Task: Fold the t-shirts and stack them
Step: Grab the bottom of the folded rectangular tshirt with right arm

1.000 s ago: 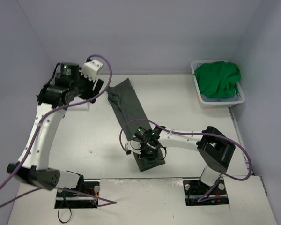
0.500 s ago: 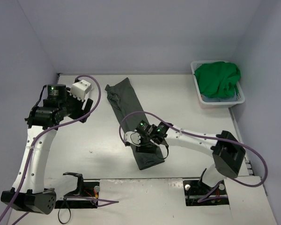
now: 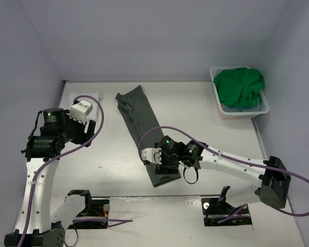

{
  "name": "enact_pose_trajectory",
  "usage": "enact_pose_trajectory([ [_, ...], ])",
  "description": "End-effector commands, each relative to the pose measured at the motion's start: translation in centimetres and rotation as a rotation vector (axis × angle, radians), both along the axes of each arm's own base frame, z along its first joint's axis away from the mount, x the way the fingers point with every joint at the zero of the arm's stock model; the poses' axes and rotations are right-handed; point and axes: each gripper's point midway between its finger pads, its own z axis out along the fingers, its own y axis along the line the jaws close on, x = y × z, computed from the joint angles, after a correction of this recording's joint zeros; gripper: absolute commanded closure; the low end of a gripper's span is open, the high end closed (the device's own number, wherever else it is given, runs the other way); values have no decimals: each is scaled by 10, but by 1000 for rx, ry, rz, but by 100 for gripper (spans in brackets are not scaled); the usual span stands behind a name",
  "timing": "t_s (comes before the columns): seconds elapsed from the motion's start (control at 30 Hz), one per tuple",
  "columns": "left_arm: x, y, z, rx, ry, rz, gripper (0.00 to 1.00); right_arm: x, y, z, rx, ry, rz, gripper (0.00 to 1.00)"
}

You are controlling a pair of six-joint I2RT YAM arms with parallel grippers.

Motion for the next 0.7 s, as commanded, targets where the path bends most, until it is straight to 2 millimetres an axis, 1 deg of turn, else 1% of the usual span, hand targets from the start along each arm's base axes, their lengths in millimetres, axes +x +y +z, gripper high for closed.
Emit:
enact_pose_trajectory([
  [0.0, 7, 4, 9, -24, -54, 25, 34, -3, -16, -18, -78, -28, 36, 26],
  [0.1, 7, 6, 3, -36, -46, 36, 34, -9, -22, -26, -102, -38, 81, 23],
  [0.13, 7, 6, 3, -41, -46, 41, 34, -11, -22, -23, -89, -48, 94, 18],
  [0.17, 6, 7, 4, -43, -56, 45, 34, -11, -21, -24, -85, -60, 118, 17],
  [0.2, 6, 8, 3, -48, -52, 49, 34, -11, -22, -25, -84, -67, 125, 16],
  [0.23, 5, 8, 2, -51, -54, 51, 34, -12, -26, -31, -98, -68, 129, 16],
  [0.3, 6, 10, 1, -62, -56, 63, 34, -11, -24, -36, -98, -80, 144, 16],
  [0.33, 6, 10, -1, -67, -51, 66, 34, -11, -26, -42, -110, -75, 149, 15],
  [0.43, 6, 12, -1, -78, -52, 74, 34, -13, -22, -50, -109, -63, 159, 15],
  [0.57, 7, 14, -2, -92, -54, 88, 34, -20, -11, -56, -93, -35, 186, 13],
  [0.6, 8, 14, -3, -98, -53, 89, 34, -20, -9, -55, -84, -35, 189, 13],
  [0.67, 9, 15, -4, -110, -48, 95, 34, -23, -5, -61, -93, -10, 194, 13],
])
